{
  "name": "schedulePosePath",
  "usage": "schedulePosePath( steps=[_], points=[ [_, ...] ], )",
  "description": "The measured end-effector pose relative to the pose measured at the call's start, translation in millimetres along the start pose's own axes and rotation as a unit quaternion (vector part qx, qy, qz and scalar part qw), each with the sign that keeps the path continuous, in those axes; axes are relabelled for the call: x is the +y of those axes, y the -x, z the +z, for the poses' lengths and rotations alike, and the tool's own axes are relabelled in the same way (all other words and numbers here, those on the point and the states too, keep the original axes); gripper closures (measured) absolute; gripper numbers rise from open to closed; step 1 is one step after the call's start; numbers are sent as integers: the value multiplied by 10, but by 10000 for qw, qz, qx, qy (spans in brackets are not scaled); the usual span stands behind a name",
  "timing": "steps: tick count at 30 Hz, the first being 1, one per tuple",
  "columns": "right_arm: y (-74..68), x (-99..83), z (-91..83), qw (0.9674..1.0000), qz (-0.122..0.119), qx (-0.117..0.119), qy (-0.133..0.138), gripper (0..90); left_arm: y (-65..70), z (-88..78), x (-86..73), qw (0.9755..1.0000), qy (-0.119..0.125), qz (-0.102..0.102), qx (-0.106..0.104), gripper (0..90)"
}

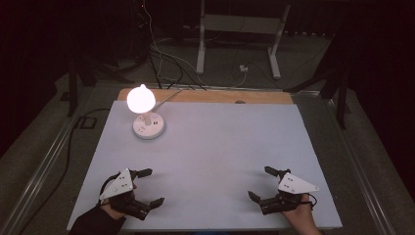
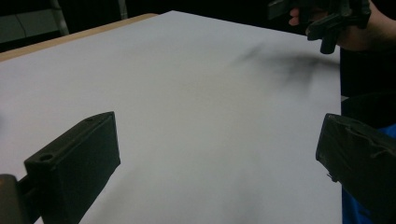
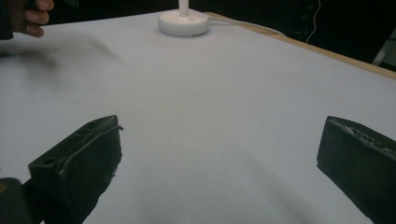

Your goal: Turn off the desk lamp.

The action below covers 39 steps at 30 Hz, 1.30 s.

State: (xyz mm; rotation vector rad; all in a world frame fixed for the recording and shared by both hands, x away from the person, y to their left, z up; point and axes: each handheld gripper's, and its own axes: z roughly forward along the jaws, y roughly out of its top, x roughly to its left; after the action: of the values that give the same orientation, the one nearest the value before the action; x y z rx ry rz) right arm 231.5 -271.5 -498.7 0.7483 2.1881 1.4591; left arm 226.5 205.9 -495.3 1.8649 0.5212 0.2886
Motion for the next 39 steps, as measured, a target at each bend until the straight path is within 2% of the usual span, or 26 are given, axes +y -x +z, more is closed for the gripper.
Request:
schedulePosePath(
  steps=[10,14,29,39],
  points=[
    [-13,20,1,10000,-77,-12,31,0,8,5,-4,10000,-36,69,-35,3],
    [-1,25,-6,10000,1,-45,80,0,11,7,-7,9999,-71,81,-125,3],
    [-4,35,-23,9998,19,-42,175,0,56,40,70,9989,-160,143,-417,3],
    [-1,37,-34,9997,8,-74,211,0,50,93,150,9983,-212,216,-502,3]
  ],
)
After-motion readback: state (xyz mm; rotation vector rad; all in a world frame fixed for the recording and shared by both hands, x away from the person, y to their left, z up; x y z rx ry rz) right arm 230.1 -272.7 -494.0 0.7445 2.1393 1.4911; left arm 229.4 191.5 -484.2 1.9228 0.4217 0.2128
